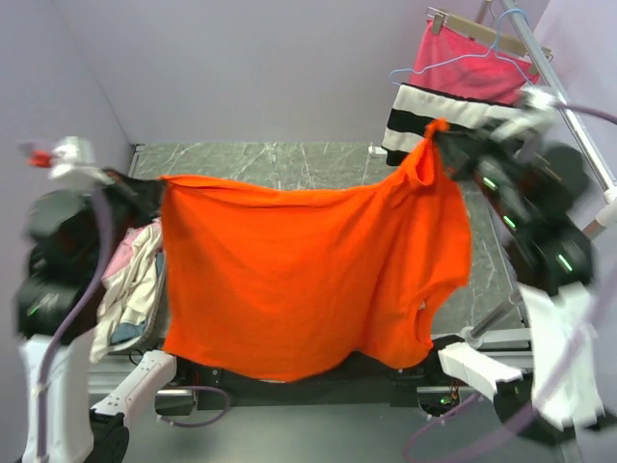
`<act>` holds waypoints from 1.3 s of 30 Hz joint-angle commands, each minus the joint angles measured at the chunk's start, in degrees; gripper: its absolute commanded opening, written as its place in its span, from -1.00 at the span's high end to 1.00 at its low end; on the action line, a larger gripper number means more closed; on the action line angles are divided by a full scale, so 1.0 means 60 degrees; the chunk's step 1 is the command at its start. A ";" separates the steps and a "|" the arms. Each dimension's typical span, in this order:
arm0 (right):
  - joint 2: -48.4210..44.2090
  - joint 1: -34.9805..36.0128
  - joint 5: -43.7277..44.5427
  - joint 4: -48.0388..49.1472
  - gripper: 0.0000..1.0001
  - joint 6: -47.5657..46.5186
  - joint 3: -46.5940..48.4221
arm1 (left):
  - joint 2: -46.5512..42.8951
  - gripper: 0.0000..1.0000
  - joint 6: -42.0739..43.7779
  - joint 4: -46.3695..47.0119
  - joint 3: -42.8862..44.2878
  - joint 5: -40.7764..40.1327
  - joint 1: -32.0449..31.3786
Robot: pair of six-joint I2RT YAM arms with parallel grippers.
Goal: Fold and stack the t-shirts
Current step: Flatten out the tshirt, then fold the flattened tshirt in 1/3 of the way
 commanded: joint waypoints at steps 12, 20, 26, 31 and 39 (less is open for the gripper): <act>0.7678 -0.0014 0.0741 0.1837 1.00 0.0109 -0.1017 | 0.3683 0.98 -0.0829 0.5958 -0.5305 -0.2408 0.0031; 1.1021 -0.0073 0.0800 0.1077 1.00 -0.0038 0.2745 | 0.8356 0.98 -0.0406 0.7090 -0.3114 -0.2774 0.0031; 1.2577 -0.0263 0.0800 0.0898 1.00 -0.0242 0.4726 | 1.0351 0.98 -0.0069 0.7060 -0.1528 -0.3243 0.0075; 1.2826 -0.0425 0.0492 0.0929 1.00 -0.0462 0.4844 | 1.0922 0.98 -0.0039 0.7148 -0.1306 -0.3418 0.0221; 1.1729 -0.0454 0.1107 0.1411 1.00 -0.0814 0.2868 | 1.0499 0.98 -0.0464 0.7058 -0.2066 -0.4151 0.0704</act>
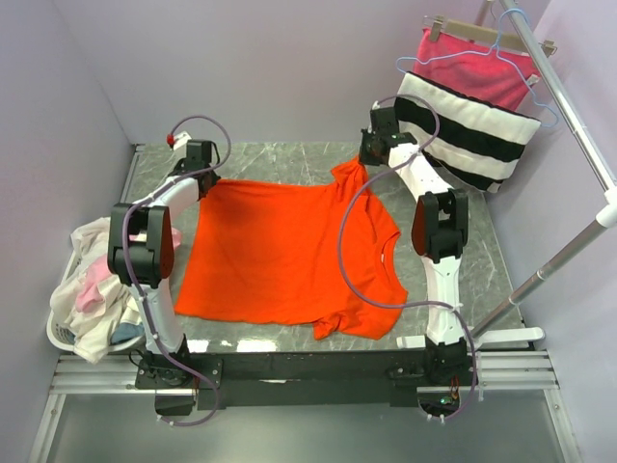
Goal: Fold and stack the t-shirts
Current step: Fold the flattened tshirt in 1/3 of the way
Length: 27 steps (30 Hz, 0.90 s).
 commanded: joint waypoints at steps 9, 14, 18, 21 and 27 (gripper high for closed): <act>-0.1204 -0.0178 -0.0068 0.0286 1.00 -0.0359 -0.1104 | -0.0503 0.98 0.0285 0.1184 -0.0633 0.1234 0.0484; -0.2127 -0.0178 -0.0303 0.0373 1.00 -0.0300 -0.2086 | -0.1030 0.98 0.0169 0.0616 -0.0590 0.1865 0.0484; -0.3107 -0.0105 -0.0449 0.0286 1.00 -0.0227 -0.3314 | -0.1527 0.98 -0.0081 0.0146 -0.0808 0.2260 0.0469; -0.3635 0.0056 -0.0128 0.0082 1.00 -0.0140 -0.3931 | -0.2113 0.98 -0.0198 0.0043 -0.1364 0.2144 0.0469; -0.4938 0.0290 0.0150 -0.0007 1.00 0.0300 -0.5688 | -0.2949 0.98 -0.0330 -0.0235 -0.2332 0.1792 0.0455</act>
